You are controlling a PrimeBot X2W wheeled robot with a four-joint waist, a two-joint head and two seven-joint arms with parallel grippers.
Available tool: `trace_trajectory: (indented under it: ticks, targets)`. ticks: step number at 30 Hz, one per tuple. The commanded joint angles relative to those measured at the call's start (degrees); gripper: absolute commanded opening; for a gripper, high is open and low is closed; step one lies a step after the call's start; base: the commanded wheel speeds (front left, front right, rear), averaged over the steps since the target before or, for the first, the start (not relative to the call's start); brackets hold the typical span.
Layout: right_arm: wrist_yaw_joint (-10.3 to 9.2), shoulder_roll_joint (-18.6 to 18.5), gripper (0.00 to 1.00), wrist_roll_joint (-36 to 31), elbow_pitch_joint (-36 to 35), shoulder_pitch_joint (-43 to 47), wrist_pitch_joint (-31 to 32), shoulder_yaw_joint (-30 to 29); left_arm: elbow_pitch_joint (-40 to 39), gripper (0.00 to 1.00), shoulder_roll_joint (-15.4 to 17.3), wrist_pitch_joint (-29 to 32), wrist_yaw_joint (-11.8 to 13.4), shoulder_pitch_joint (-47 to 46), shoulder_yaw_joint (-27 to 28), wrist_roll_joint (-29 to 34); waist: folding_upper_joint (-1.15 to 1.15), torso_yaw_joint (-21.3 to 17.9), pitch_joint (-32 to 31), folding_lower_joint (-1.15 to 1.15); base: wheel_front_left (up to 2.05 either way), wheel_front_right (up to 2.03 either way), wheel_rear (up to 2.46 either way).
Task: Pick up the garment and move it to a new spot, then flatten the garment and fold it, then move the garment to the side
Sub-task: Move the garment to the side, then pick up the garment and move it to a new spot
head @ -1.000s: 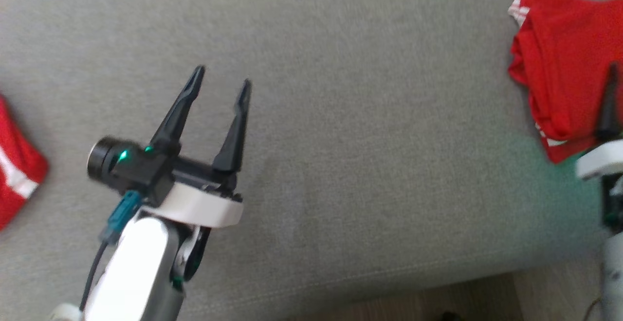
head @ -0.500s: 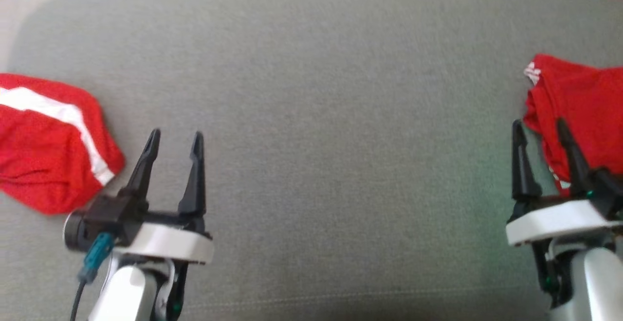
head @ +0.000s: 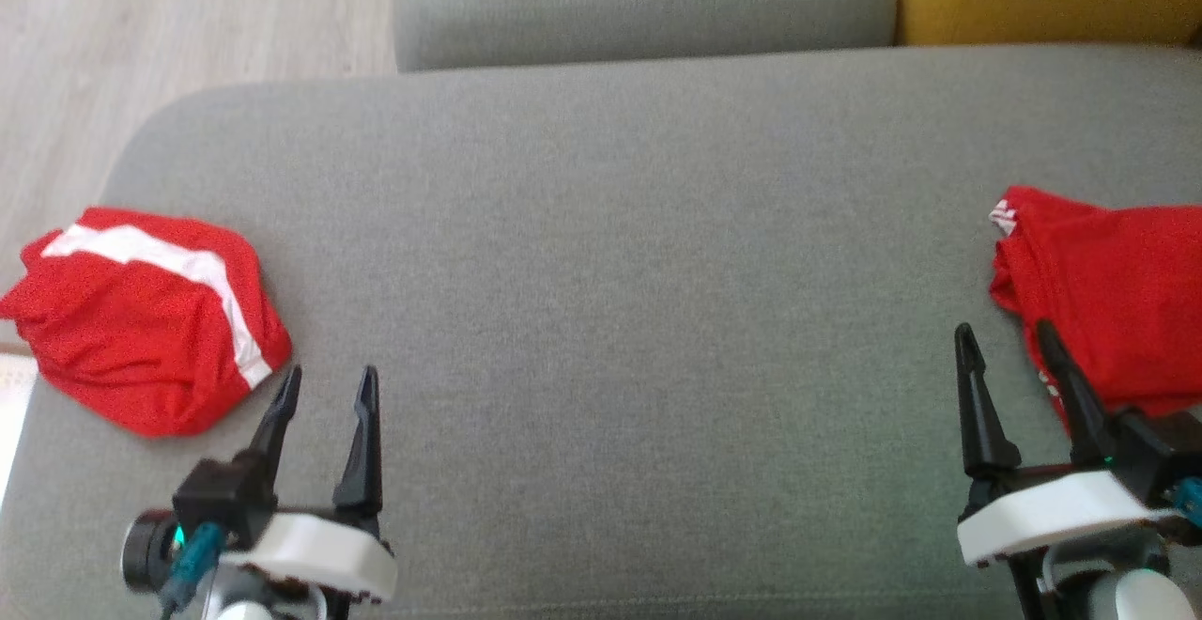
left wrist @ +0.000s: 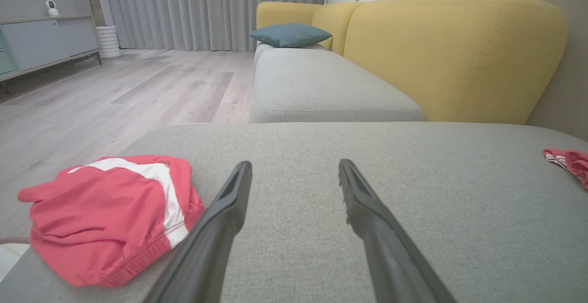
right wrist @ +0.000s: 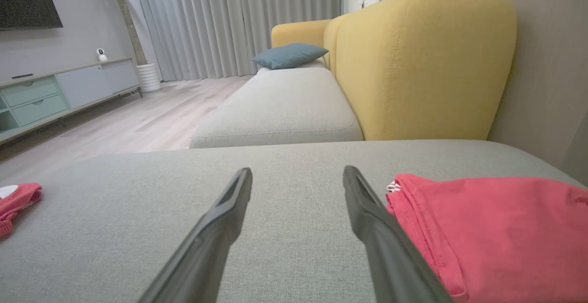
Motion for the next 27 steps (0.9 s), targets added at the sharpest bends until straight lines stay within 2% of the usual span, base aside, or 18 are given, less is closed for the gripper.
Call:
trace_trajectory:
  ticks: [1, 21, 27]
  targets:
    - [0.37, -0.3, 1.0, 0.4, -3.0, -0.5, 0.5, 1.5, -1.6, 1.0, 1.1, -0.1, 0.6, -0.9, 2.4, -0.6, 0.0, -0.2, -1.3, 0.01, 0.0, 0.0, 0.0]
    - [0.37, -0.2, 1.0, 1.0, -4.1, 0.5, 1.4, 1.4, -1.6, 1.0, 1.8, 0.1, 1.5, -0.8, 2.0, -0.7, 0.0, 0.1, -2.1, 0.01, 0.0, 0.0, 0.0]
    - [0.37, -0.1, 1.0, 0.8, -4.8, 1.0, 1.6, 1.2, -1.7, 1.0, 1.8, 0.0, 1.8, -1.4, 1.9, -0.8, 0.0, 2.1, -2.1, 0.01, 0.0, 0.0, 0.0]
